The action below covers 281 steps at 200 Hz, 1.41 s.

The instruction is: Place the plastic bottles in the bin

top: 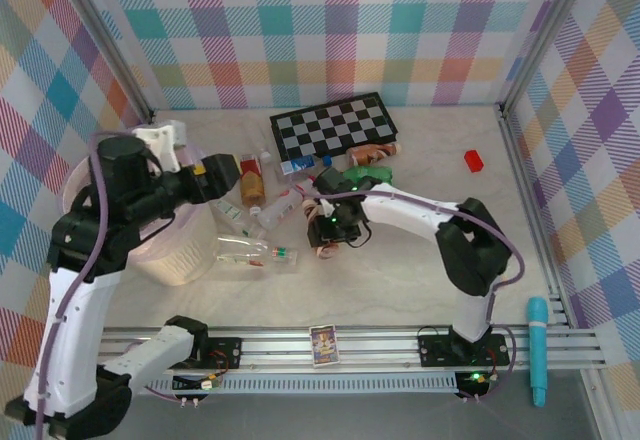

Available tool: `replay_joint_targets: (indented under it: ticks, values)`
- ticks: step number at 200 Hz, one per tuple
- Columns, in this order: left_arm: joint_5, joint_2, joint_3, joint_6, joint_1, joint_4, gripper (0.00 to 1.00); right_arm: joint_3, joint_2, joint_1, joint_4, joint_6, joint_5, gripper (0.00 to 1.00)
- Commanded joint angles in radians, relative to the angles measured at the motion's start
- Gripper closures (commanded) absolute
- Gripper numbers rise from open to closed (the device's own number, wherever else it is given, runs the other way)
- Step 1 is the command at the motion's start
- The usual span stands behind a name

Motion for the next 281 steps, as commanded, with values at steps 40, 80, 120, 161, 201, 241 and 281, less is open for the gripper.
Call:
replay_joint_targets:
  ticks: [40, 80, 120, 161, 201, 241, 281]
  values:
    - [-0.020, 0.097, -0.013, -0.095, -0.220, 0.230, 0.04, -0.122, -0.378, -0.133, -0.046, -0.112, 0.022, 0.52]
    - [0.029, 0.167, 0.016, -0.123, -0.297, 0.315, 0.05, -0.102, -0.542, -0.132, 0.051, -0.178, -0.004, 0.52]
    - [0.006, 0.227, 0.015, -0.141, -0.368, 0.354, 0.03, -0.145, -0.634, -0.132, 0.293, -0.158, -0.110, 0.52]
    - [-0.032, 0.280, -0.014, -0.151, -0.410, 0.384, 0.02, -0.157, -0.614, -0.125, 0.415, -0.119, -0.225, 0.51]
    - [-0.131, 0.290, -0.058, -0.180, -0.409, 0.449, 0.02, -0.186, -0.614, -0.110, 0.489, -0.088, -0.258, 0.51]
    - [-0.217, 0.299, -0.086, -0.210, -0.409, 0.493, 0.10, -0.221, -0.610, -0.107, 0.572, -0.057, -0.303, 0.50]
    - [-0.215, 0.323, -0.097, -0.227, -0.409, 0.535, 0.25, -0.277, -0.609, -0.101, 0.673, -0.005, -0.323, 0.50]
